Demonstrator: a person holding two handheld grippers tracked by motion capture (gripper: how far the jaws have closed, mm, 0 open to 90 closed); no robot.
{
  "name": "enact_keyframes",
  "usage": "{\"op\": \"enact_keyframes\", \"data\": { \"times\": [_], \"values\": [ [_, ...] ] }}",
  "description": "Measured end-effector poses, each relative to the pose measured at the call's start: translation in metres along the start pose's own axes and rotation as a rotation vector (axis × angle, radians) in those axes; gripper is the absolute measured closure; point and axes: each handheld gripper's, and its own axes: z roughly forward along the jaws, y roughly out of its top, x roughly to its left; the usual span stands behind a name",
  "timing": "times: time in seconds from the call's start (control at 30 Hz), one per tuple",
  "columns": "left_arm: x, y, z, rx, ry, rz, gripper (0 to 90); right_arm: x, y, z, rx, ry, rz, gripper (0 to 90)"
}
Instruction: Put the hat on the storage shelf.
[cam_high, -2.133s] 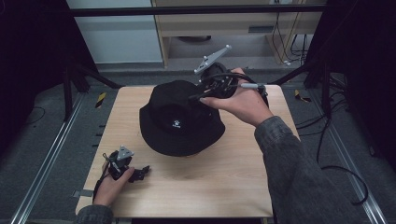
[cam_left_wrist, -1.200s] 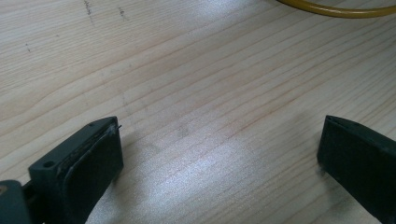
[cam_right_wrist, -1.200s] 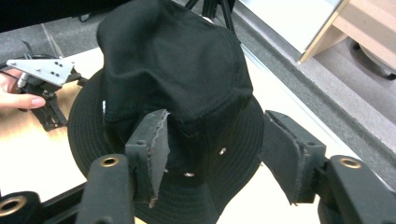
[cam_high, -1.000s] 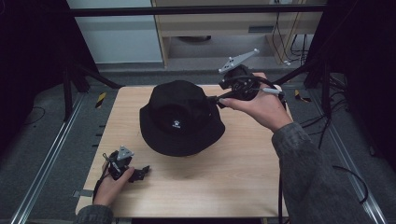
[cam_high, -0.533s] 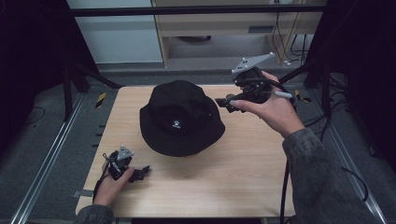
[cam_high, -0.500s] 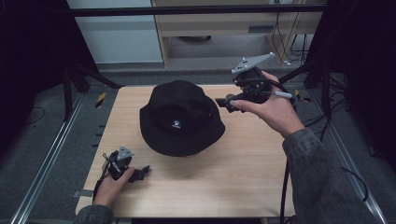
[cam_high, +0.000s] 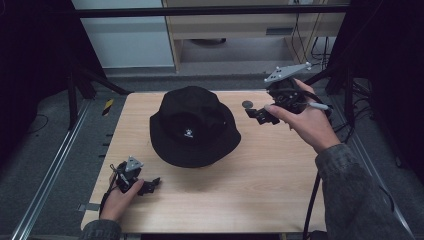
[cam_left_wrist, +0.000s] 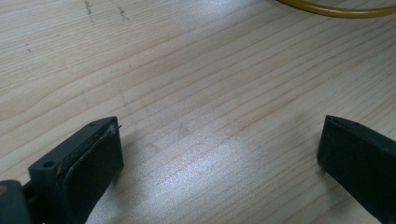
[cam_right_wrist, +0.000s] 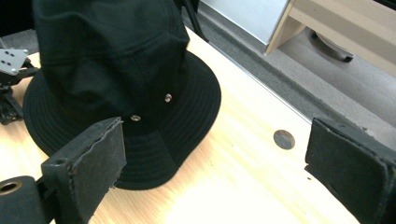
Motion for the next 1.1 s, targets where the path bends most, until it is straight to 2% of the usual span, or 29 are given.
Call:
{"op": "enact_keyframes", "data": {
  "times": [0.33,0.7,1.1],
  "values": [
    [0.0,0.0,0.0,-0.001,0.0,-0.006,0.0,-0.011,-0.02,-0.004,0.007,-0.025,0.033,5.4],
    [0.0,0.0,0.0,0.002,0.002,0.002,0.0,-0.023,-0.043,-0.009,-0.011,-0.048,0.092,5.6],
    [0.0,0.0,0.0,0.002,0.002,0.001,0.0,-0.034,-0.075,-0.01,-0.008,-0.083,0.147,7.0]
  ]
}}
